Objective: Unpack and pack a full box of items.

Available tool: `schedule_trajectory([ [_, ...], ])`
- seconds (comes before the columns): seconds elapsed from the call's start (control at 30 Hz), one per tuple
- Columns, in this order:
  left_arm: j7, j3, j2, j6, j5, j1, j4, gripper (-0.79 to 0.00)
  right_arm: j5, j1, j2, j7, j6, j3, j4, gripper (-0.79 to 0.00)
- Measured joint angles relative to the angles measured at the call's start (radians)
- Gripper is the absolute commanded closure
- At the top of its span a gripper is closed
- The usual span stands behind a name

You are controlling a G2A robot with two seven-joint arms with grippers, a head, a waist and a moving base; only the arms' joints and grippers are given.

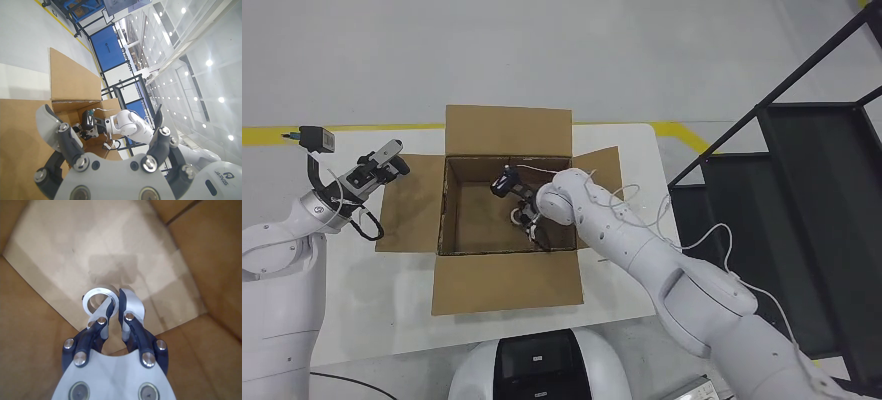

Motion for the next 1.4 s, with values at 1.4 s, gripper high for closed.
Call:
schedule_trajectory([
  [1.4, 0.0, 0.0, 0.0, 0.0, 0.0, 0.0, 0.0, -0.785, 0.212, -0.361, 0.163, -0.05, -0.155, 0.41, -0.674, 0.0],
])
